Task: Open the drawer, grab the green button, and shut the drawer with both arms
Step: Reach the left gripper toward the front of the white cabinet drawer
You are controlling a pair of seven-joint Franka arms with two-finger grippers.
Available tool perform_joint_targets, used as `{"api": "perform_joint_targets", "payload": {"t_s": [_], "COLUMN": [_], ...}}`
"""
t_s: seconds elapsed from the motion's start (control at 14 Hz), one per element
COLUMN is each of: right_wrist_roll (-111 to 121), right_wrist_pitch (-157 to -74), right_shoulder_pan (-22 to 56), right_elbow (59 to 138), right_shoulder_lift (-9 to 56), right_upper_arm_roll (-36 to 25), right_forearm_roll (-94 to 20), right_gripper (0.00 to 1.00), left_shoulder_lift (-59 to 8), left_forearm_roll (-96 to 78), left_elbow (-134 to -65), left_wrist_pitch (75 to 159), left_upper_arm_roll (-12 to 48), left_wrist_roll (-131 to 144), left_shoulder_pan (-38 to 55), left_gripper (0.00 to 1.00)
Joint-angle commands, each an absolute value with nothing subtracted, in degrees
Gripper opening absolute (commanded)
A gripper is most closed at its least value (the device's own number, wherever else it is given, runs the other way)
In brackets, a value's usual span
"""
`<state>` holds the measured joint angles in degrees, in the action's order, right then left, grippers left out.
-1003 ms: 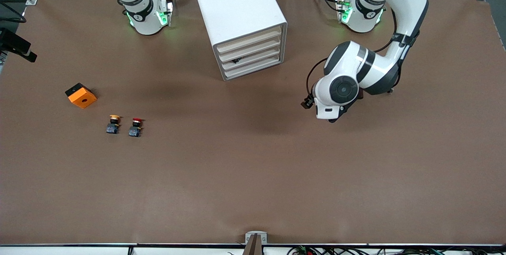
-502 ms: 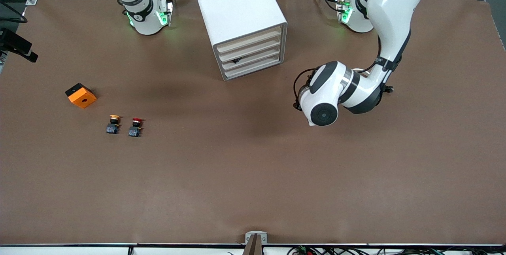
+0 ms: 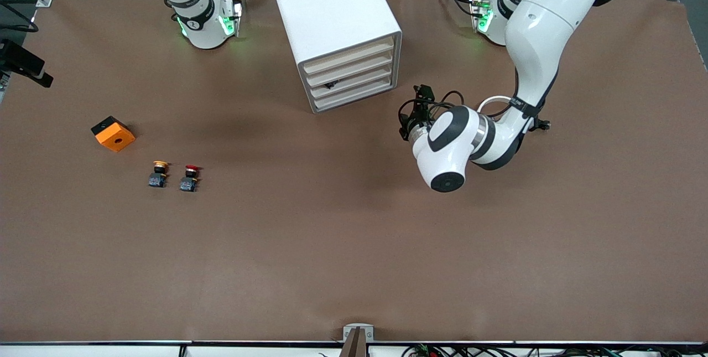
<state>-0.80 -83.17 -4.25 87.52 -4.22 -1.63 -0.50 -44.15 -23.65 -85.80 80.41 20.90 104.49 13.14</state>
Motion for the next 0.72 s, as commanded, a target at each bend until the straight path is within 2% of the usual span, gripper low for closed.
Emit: {"api": "perform_joint_targets", "payload": {"t_s": [0.0, 0.64], "right_wrist_roll": [-1.7, -1.7], "right_wrist_pitch": [-83.7, -84.0], "right_shoulder_pan": [-5.1, -4.9], "right_elbow": [88.7, 88.6], "right_shoulder_lift": [-5.6, -5.6], "right_upper_arm_roll": [-0.8, -0.7], "right_forearm_roll": [-0.6, -0.6], "right_gripper": [1.0, 1.0], "left_shoulder_lift": [-48.3, -55.4], "left_forearm_roll": [-27.2, -37.1], "left_elbow": [-82.1, -80.0], "left_wrist_pitch": [77.9, 74.4], "left_upper_arm_roll": [21.5, 21.5], "left_wrist_roll": [110.0, 122.0], "left_shoulder_pan": [12.6, 13.4], "left_gripper": [1.0, 1.0]}}
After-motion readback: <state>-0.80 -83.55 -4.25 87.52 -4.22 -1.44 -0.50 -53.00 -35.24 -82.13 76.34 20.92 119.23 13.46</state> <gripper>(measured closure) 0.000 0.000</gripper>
